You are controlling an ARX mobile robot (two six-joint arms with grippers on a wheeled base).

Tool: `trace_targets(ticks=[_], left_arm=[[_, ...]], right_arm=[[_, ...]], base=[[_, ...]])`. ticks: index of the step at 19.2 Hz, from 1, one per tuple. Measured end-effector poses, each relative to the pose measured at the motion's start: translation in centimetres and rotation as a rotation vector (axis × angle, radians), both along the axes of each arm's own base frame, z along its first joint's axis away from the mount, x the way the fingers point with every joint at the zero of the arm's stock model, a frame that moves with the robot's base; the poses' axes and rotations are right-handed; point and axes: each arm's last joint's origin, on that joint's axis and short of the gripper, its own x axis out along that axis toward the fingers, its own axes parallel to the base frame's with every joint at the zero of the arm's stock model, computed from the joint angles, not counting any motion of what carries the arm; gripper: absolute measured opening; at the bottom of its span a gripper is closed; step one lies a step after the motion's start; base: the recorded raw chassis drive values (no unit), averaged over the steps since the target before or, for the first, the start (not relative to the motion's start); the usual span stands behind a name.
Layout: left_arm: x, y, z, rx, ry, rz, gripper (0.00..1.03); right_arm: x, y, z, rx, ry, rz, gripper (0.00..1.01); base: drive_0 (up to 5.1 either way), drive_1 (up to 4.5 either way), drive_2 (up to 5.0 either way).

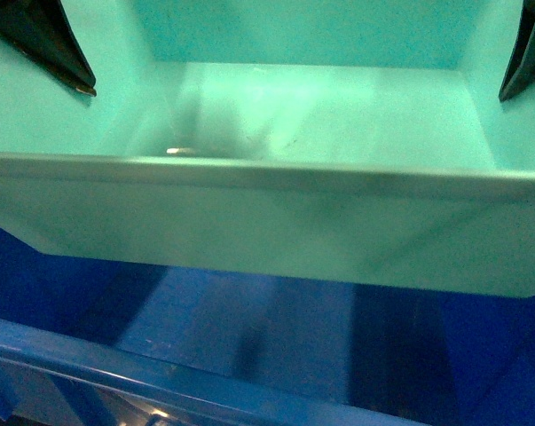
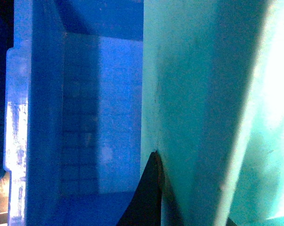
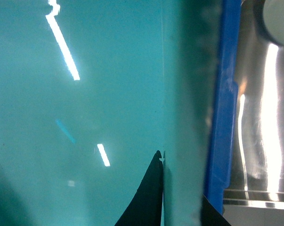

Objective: Stack blue boxes stably on right

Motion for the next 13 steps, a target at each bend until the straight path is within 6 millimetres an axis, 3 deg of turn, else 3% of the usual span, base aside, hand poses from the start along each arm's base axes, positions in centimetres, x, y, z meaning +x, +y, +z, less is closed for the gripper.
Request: trace_targets(ticks=[7,13], left_arm=[[1.1,0.4,-1.0,0.087,-0.007,-0.079,0.02],[1.0,0.4,-4.9,0.119,0.096,-0.125,0.02]], right_arm=[[0.5,0.5,-5.7,0.067,0.148,0.001,0.02],[1.8,0.7,-8.4,0.032,0.195,0.013,0.02]], base=[[0.0,0.0,0.0],[0.0,0.0,0.0]])
